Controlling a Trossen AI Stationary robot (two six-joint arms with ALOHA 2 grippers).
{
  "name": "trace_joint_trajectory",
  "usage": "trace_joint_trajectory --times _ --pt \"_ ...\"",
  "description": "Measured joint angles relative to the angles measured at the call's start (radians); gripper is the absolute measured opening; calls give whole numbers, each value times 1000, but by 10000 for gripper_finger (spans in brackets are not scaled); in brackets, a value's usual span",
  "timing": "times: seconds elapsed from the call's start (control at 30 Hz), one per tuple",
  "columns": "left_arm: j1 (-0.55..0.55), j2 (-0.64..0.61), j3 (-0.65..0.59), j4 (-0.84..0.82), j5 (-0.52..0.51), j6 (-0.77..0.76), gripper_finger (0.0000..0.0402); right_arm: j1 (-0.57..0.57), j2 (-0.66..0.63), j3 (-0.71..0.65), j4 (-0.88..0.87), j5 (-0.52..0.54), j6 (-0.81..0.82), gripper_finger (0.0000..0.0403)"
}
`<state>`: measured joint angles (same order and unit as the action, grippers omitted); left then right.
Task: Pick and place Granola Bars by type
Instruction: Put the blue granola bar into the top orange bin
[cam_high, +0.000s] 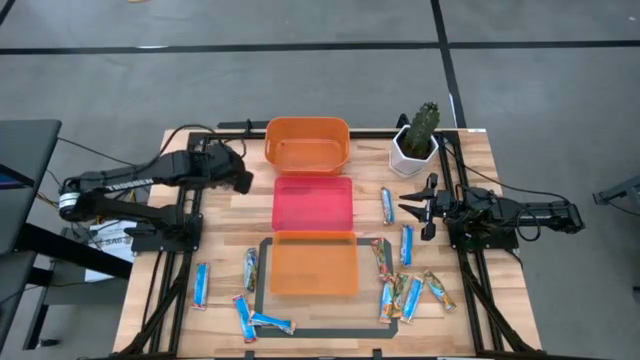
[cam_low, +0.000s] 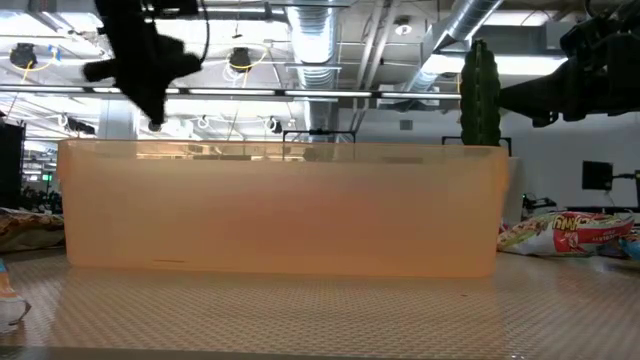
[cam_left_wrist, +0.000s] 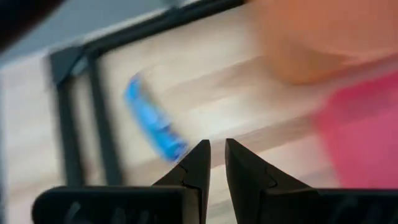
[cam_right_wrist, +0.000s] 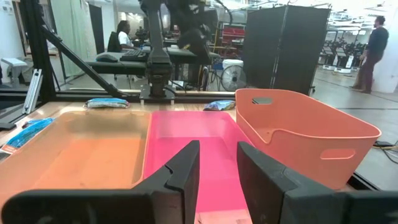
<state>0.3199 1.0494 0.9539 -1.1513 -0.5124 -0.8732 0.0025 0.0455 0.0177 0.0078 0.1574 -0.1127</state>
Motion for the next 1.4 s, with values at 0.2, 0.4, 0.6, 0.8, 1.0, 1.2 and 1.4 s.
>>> trace_joint_trajectory --times 0.2,0.4,0.6,0.8,1.0,1.2,1.4 --pt "141 -1 -11 -170 2 -119 44 0 0 0 0 0 0 102" --pt "235 -3 -68 -122 63 -100 78 0 0 0 0 0 0 102" --pt "265 -3 -112 -47 72 -100 131 0 0 0 0 0 0 102" --pt "291 -3 -198 73 31 -100 147 0 0 0 0 0 0 102" --pt "328 -2 -339 329 118 -103 148 0 0 0 0 0 0 102" --pt "383 -2 -436 449 151 -98 148 0 0 0 0 0 0 102" --pt "445 45 -451 509 159 -75 148 0 0 0 0 0 0 102"
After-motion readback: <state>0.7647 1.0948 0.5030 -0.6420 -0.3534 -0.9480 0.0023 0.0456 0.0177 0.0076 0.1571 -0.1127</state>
